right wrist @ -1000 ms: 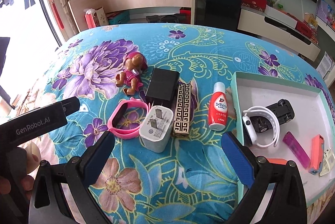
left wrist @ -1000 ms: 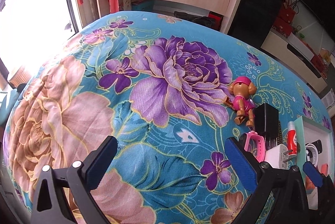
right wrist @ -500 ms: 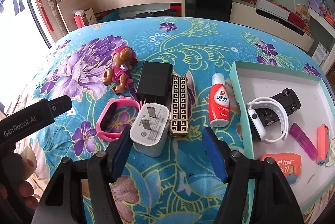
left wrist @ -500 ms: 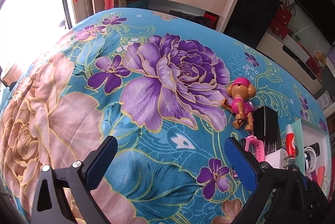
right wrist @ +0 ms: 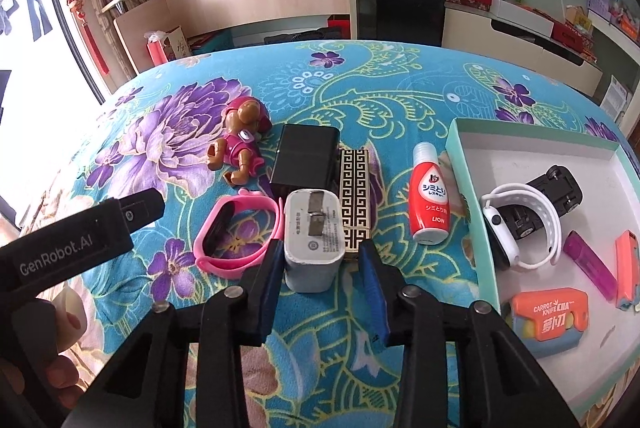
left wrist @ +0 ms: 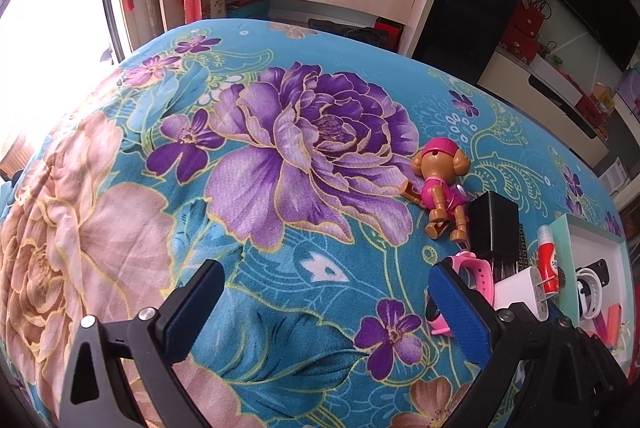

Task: Organize rigid objects
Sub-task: 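Grasp the white plug charger with the right gripper, then grasp the pink watch band with the left gripper while the right gripper lifts the charger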

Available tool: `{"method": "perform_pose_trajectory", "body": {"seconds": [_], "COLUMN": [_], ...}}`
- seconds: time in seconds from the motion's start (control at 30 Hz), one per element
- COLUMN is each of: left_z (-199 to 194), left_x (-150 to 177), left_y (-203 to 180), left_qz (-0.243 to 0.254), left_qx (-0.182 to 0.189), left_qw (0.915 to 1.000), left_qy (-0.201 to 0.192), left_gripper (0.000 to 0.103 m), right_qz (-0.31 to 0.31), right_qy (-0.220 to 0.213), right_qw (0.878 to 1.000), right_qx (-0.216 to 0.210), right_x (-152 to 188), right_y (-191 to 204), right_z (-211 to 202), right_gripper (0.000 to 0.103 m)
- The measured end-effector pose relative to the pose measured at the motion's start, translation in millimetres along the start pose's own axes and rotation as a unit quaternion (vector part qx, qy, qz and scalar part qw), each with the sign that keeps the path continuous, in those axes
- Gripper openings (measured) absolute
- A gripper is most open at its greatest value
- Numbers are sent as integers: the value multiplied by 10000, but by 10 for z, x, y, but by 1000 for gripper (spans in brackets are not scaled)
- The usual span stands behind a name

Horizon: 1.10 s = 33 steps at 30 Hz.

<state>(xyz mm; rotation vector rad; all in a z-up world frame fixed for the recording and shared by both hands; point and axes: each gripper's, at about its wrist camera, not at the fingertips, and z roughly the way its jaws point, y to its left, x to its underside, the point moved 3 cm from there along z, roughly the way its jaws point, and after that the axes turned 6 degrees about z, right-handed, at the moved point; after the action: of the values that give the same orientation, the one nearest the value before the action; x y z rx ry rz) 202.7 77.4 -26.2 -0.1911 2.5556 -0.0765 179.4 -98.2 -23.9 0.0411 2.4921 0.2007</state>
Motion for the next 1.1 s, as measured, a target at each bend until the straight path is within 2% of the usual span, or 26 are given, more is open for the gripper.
{"method": "perform_pose_trajectory", "body": {"seconds": [0.13,0.3,0.73,1.1], "left_z": [8,12,36,50], "left_x": [0,4,8,16], "left_y": [-37,-61,-178,-236], "left_qz": [57,109,323,427], "left_qx": [39,33,76,29], "left_qw": [10000,9999,9994,9990], "left_qy": [12,20,52,85], "left_gripper": [103,103,103,103], "right_qz": [-5,-60,-140,203], "right_qy": [-62,-3,-45,-51], "right_qw": [9999,9998,9997,9993], "right_qx": [-144,-207,-201,-310], "right_x": [-23,-8,-19,-52], "right_y": [12,51,62,-127], "right_z": [-20,34,133,16], "right_gripper": [35,28,28,28]}}
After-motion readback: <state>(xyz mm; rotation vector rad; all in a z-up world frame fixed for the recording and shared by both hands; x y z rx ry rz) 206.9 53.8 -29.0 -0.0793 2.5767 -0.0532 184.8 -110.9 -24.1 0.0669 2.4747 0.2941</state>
